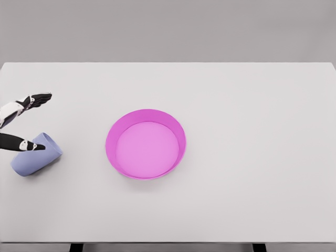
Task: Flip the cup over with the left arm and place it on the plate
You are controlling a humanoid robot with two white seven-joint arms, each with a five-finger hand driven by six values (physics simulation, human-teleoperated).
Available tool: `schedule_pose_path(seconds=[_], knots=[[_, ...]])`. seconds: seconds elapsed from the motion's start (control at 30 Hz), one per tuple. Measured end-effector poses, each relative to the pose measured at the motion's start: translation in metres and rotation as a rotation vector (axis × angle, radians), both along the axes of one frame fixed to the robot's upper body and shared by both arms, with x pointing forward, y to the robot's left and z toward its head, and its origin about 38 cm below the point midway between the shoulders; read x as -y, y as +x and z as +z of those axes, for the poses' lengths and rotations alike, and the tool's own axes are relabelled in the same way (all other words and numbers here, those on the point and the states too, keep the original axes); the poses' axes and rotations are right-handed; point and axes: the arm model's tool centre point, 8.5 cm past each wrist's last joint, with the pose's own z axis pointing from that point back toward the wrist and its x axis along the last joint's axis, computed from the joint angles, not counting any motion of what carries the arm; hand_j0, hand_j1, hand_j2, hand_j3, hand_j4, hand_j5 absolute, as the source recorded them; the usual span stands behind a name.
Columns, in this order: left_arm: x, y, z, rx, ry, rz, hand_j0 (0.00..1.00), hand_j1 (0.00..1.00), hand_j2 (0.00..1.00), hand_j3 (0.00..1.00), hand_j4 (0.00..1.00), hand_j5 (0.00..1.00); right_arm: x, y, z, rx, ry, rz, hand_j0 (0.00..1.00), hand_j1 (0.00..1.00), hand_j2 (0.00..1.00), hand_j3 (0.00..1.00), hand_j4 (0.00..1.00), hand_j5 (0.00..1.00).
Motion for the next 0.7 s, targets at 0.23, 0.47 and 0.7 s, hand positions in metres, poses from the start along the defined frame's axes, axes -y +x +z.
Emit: schedule_pose_path(seconds=[0.23, 0.47, 0.7], knots=[[-0.005, -0.009, -0.019, -0.078, 0.035, 0.030, 1.00, 1.00, 1.00, 1.00, 1.00, 1.00, 0.000, 0.000, 0.000, 0.000, 0.000, 0.000, 1.00, 1.00, 1.00, 1.00, 1.00, 1.00], [-0.013, -0.010, -0.033, -0.161, 0.087, 0.117, 1.00, 1.00, 1.00, 1.00, 1.00, 1.00, 0.000, 0.000, 0.000, 0.000, 0.000, 0.000, 1.00, 1.00, 1.00, 1.00, 1.00, 1.00], [-0.013, -0.010, -0.037, -0.182, 0.091, 0.137, 1.00, 1.00, 1.00, 1.00, 1.00, 1.00, 0.000, 0.000, 0.000, 0.000, 0.000, 0.000, 1.00, 1.00, 1.00, 1.00, 1.00, 1.00]])
